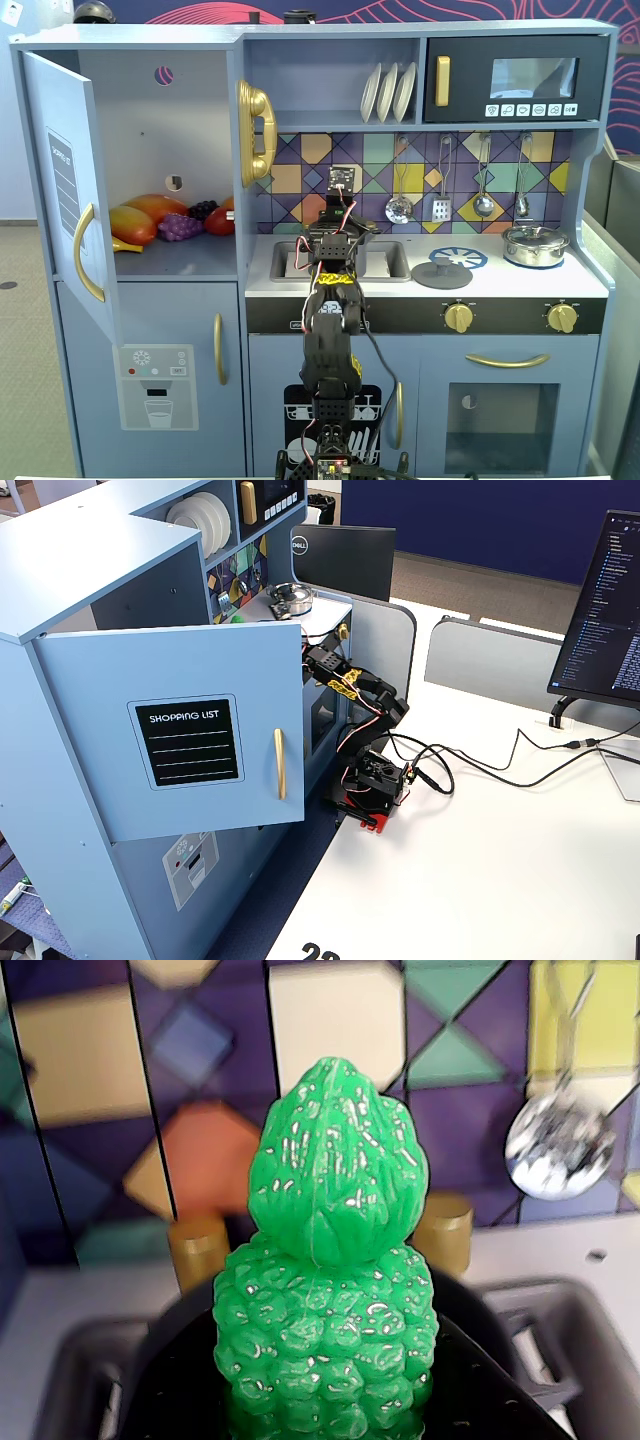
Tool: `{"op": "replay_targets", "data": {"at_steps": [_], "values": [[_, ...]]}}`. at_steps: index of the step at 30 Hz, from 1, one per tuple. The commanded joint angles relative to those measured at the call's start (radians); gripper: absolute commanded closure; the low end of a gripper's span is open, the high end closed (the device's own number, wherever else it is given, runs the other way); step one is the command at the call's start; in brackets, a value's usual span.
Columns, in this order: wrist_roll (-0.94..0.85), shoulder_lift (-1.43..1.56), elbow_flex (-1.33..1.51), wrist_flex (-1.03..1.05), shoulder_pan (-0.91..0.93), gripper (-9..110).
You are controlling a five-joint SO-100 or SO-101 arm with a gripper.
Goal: Pick up the green pineapple from the left cabinet and place it in the gray recipient
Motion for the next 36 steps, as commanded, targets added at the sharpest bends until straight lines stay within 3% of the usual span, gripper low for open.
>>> {"op": "replay_targets", "data": {"at_steps": [1, 4, 7, 10, 14, 19, 24, 26, 30, 36], "values": [[-0.031, -0.066, -0.112, -0.043, -0.003, 102], [-0.043, -0.089, -0.138, -0.043, -0.023, 99], [0.021, -0.084, -0.169, -0.009, -0.025, 76], [0.009, -0.066, -0.212, 0.075, -0.018, 65], [-0.003, 0.037, -0.302, 0.316, -0.02, 70], [-0.038, 0.255, -0.356, 0.773, -0.029, 80], [-0.035, 0.535, -0.155, 1.14, -0.017, 94], [0.003, 0.621, -0.011, 1.167, 0.009, 101], [0.104, 0.726, 0.262, 1.141, 0.037, 101], [0.044, 0.744, 0.667, 1.025, -0.026, 101]]}}
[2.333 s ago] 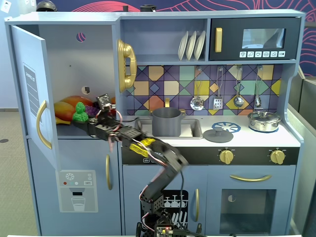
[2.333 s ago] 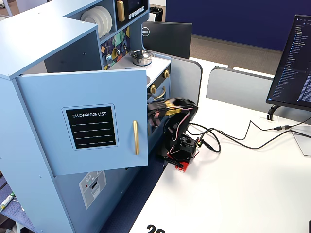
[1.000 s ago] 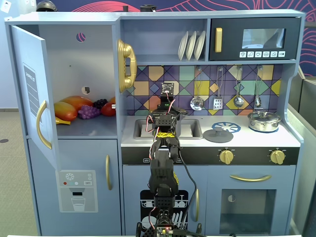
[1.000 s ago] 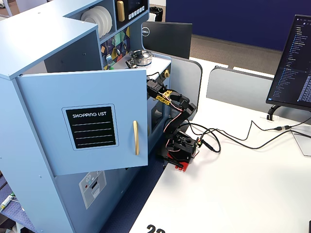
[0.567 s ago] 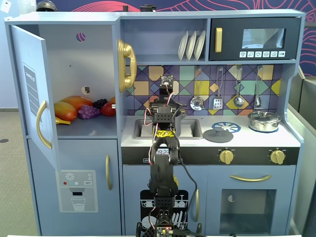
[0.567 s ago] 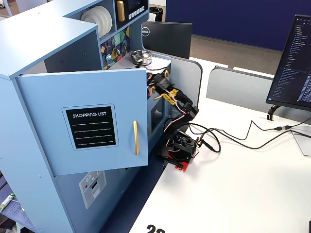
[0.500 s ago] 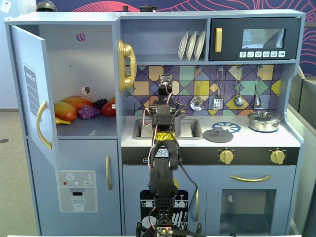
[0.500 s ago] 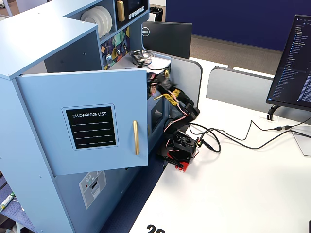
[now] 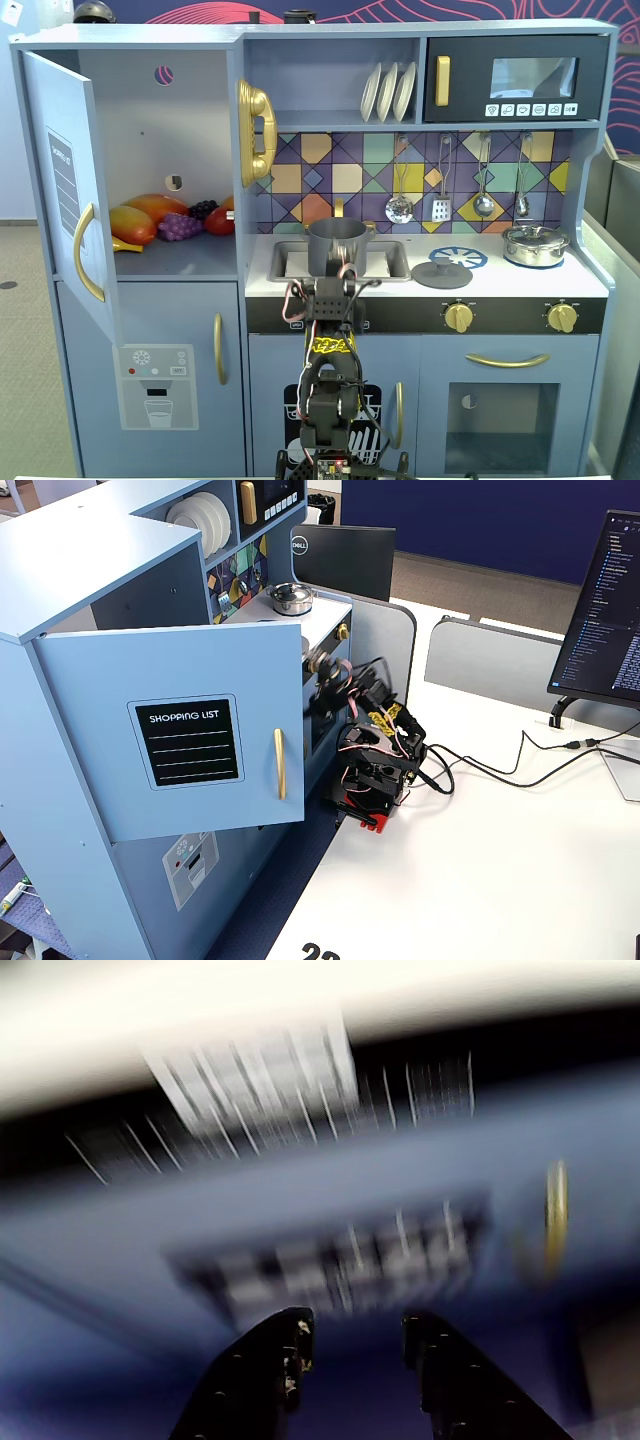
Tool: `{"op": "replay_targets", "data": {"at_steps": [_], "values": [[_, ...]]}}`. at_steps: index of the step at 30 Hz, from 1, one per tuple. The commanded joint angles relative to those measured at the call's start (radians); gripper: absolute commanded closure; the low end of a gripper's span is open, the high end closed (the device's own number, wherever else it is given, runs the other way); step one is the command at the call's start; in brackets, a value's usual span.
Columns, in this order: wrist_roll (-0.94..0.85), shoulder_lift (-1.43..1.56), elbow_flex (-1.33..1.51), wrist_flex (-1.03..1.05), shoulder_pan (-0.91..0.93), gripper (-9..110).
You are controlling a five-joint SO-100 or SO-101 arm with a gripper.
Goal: Pick up the green pineapple from the left cabinet and place it in the gray recipient
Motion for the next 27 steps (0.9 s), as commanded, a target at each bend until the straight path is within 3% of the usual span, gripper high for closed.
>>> {"op": "replay_targets", "data": {"at_steps": [1, 9, 22, 27], "values": [[-0.005, 0.006, 0.252, -0.126, -0.044, 101], [0.021, 0.008, 0.583, -0.357, -0.083, 101], [0.014, 0.192, 0.626, 0.118, -0.049, 101], [0.015, 0.218, 0.626, 0.135, -0.009, 100]]}}
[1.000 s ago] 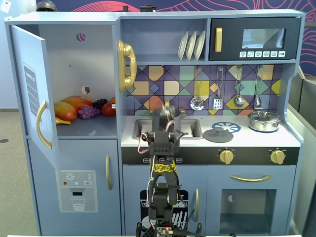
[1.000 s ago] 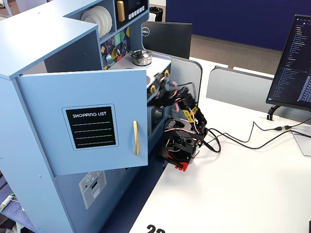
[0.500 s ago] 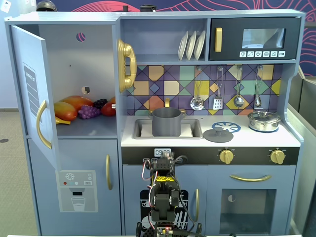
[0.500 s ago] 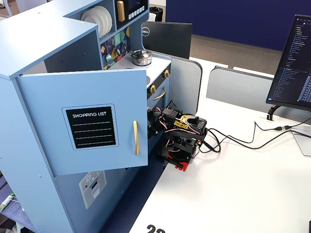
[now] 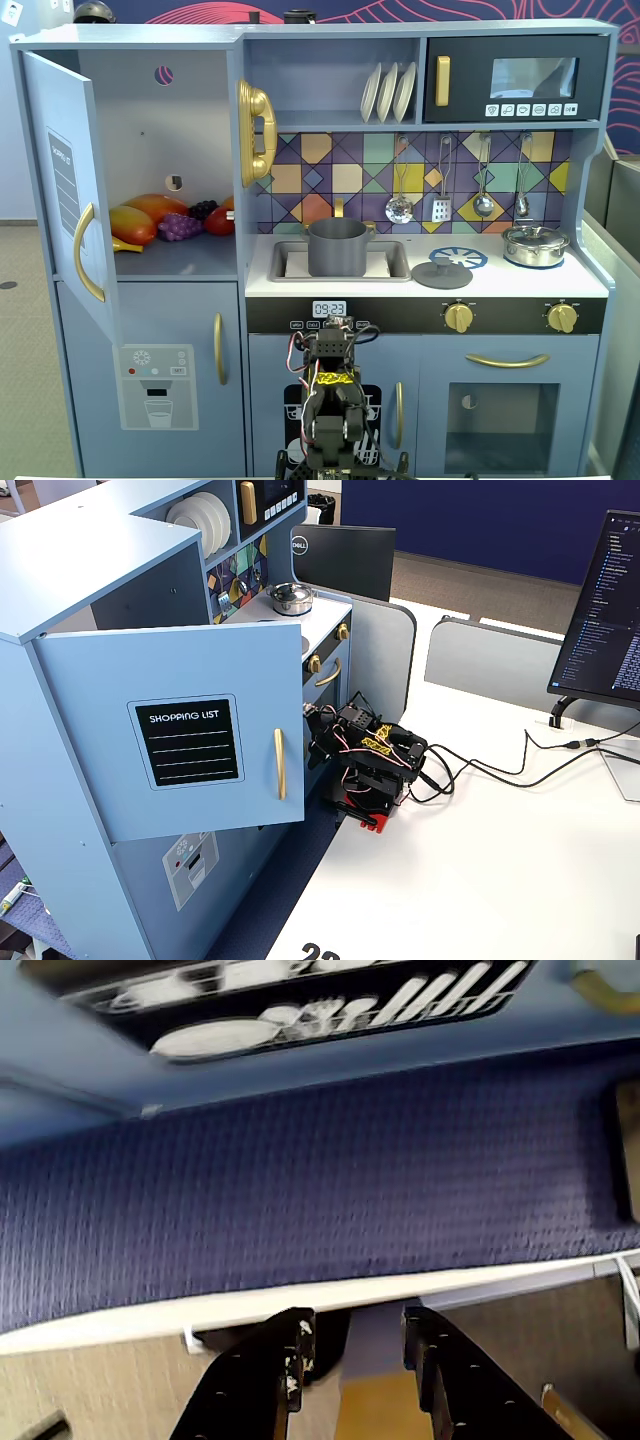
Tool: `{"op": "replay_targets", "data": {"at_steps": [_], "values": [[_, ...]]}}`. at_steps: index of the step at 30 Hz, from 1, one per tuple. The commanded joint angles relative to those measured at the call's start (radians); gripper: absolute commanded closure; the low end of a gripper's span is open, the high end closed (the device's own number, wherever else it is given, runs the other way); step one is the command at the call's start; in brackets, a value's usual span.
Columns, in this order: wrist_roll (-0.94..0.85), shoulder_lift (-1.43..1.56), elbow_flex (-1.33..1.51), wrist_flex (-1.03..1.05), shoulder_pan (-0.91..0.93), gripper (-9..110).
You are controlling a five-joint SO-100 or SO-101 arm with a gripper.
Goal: Pick up the green pineapple from the left cabinet and place it in the gray recipient
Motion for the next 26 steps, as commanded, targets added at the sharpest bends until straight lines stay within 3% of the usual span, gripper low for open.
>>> {"op": "replay_targets", "data": {"at_steps": [1, 26], "values": [[-0.002, -0.002, 0.0, 0.179, 0.034, 99], [-0.02, -0.002, 0.0, 0.183, 0.029, 97]]}}
